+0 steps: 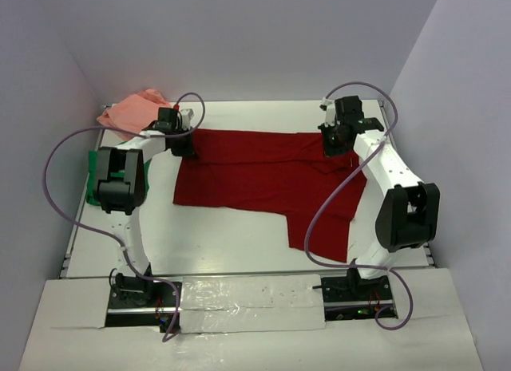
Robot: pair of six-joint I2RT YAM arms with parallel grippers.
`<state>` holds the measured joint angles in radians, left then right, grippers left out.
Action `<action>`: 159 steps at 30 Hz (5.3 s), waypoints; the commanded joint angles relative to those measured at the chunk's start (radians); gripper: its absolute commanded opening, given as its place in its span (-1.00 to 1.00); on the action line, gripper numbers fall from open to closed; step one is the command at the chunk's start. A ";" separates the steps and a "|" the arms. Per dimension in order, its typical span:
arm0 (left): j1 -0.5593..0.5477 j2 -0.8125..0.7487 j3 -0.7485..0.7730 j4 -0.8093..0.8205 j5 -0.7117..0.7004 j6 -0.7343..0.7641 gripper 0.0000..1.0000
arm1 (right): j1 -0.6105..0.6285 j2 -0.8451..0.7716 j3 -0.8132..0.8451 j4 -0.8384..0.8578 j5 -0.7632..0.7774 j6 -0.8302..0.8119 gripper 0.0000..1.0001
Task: Fold and stack the t-shirts
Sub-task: Fold the flattened tshirt in 1/3 of the way
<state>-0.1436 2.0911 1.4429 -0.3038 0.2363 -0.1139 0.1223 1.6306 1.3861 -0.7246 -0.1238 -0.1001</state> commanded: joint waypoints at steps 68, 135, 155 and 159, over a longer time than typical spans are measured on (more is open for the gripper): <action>0.016 0.027 0.136 -0.032 -0.088 0.008 -1.00 | 0.114 0.313 0.071 0.062 0.282 -0.012 -0.22; 0.016 -0.020 0.053 0.019 -0.051 0.005 -1.00 | 0.270 0.244 -0.139 0.387 0.625 -0.174 -0.26; 0.016 -0.016 0.063 0.003 -0.032 0.010 -1.00 | 0.249 0.325 -0.053 0.303 0.526 -0.136 -0.31; 0.016 -0.022 0.056 0.006 -0.031 0.008 -1.00 | 0.244 0.339 -0.039 0.313 0.539 -0.141 -0.30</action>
<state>-0.1291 2.1136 1.4982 -0.3161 0.1787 -0.1154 0.3759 1.9587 1.3064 -0.4053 0.4194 -0.2554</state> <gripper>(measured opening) 0.009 0.348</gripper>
